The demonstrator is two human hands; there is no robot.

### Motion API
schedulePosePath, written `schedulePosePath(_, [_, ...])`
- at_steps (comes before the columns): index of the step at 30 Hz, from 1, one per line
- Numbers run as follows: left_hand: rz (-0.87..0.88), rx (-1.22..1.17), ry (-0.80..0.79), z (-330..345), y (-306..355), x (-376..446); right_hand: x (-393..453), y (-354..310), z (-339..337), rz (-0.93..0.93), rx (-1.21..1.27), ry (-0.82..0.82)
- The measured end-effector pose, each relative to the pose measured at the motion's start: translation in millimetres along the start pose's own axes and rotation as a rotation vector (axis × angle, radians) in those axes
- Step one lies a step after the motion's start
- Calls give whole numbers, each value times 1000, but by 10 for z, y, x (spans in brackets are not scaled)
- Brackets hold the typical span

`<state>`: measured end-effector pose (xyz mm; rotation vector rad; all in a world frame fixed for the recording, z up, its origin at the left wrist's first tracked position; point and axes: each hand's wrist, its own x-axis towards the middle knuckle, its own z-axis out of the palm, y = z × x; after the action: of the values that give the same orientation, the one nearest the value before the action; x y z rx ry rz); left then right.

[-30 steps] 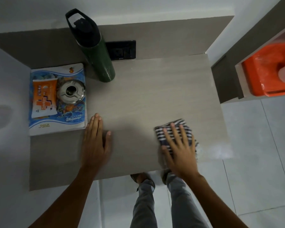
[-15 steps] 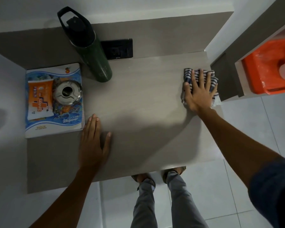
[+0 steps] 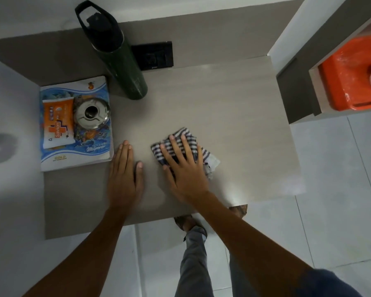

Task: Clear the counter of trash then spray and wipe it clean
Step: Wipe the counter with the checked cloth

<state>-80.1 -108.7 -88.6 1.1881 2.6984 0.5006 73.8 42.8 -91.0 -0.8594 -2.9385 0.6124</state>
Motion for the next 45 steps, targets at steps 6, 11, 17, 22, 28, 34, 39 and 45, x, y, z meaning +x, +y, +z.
schedulePosePath(6, [22, 34, 21, 13, 7, -7, -821, 845, -126, 62, -78, 27])
schedulePosePath(11, [-1, 40, -7, 3, 16, -18, -1062, 1667, -464, 315, -81, 70])
schedulePosePath(17, [-4, 30, 4, -8, 65, -32, -1010, 2277, -803, 522, 31, 107])
schedulePosePath(22, [10, 16, 6, -42, 113, -55, -957, 2285, -854, 547, 158, 161])
schedulePosePath(28, [-55, -47, 75, 1, 382, -57, -876, 2239, -1147, 807, 851, 415])
schedulePosePath(34, [-19, -56, 83, 315, 1260, 31, -815, 2563, -1609, 964, 1446, 492])
schedulePosePath(39, [39, -20, 36, 623, 1980, 246, -784, 2717, -1856, 961, 1715, 437])
schedulePosePath(45, [103, -30, 32, 926, 2793, 481, -697, 3028, -2190, 890, 1929, 430])
